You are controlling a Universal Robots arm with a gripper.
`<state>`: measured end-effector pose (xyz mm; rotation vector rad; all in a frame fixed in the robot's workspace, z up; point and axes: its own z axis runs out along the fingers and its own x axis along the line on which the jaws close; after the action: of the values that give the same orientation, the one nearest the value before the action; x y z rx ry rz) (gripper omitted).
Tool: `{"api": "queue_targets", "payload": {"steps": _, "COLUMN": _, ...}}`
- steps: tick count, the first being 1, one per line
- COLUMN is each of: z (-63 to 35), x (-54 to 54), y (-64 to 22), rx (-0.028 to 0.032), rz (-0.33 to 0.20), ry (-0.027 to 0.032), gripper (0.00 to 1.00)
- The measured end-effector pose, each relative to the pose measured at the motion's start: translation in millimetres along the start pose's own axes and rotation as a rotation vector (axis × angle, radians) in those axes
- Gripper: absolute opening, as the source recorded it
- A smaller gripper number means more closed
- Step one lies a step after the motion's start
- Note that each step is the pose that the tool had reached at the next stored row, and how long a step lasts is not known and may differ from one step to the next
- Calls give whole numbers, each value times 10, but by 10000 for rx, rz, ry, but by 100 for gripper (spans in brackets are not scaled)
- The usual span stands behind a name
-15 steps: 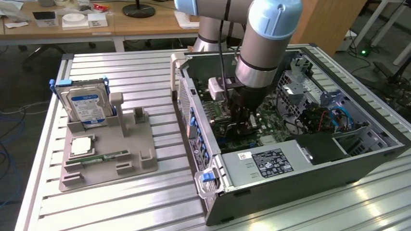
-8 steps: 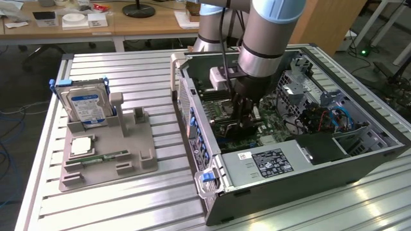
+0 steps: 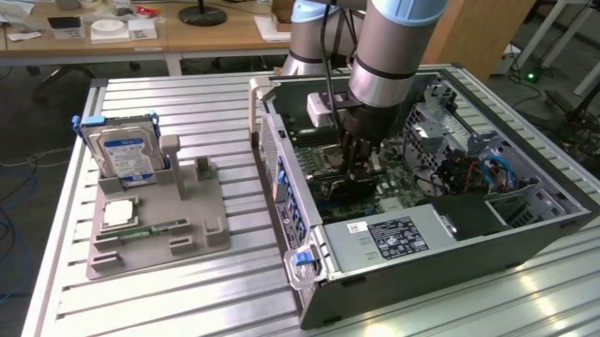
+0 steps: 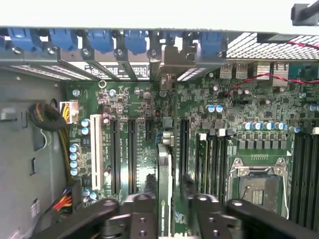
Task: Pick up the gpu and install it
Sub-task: 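Insert the gpu into the slot, then press down on the gpu until it lock into place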
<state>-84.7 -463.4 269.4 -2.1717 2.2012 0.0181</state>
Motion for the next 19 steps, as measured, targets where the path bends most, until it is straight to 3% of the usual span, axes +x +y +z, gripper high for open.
{"api": "queue_targets", "payload": {"steps": 1, "z": 0, "x": 0, "y": 0, "rx": 4, "rz": -1, "ry": -3, "gripper": 33}}
{"api": "queue_targets", "payload": {"steps": 4, "z": -3, "x": 0, "y": 0, "rx": 4, "rz": 0, "ry": 0, "gripper": 15}}
{"api": "queue_targets", "payload": {"steps": 6, "z": -3, "x": 0, "y": 0, "rx": 4, "rz": 0, "ry": 1, "gripper": 10}}
{"api": "queue_targets", "payload": {"steps": 19, "z": -3, "x": 0, "y": 0, "rx": 3, "rz": 0, "ry": 1, "gripper": 10}}
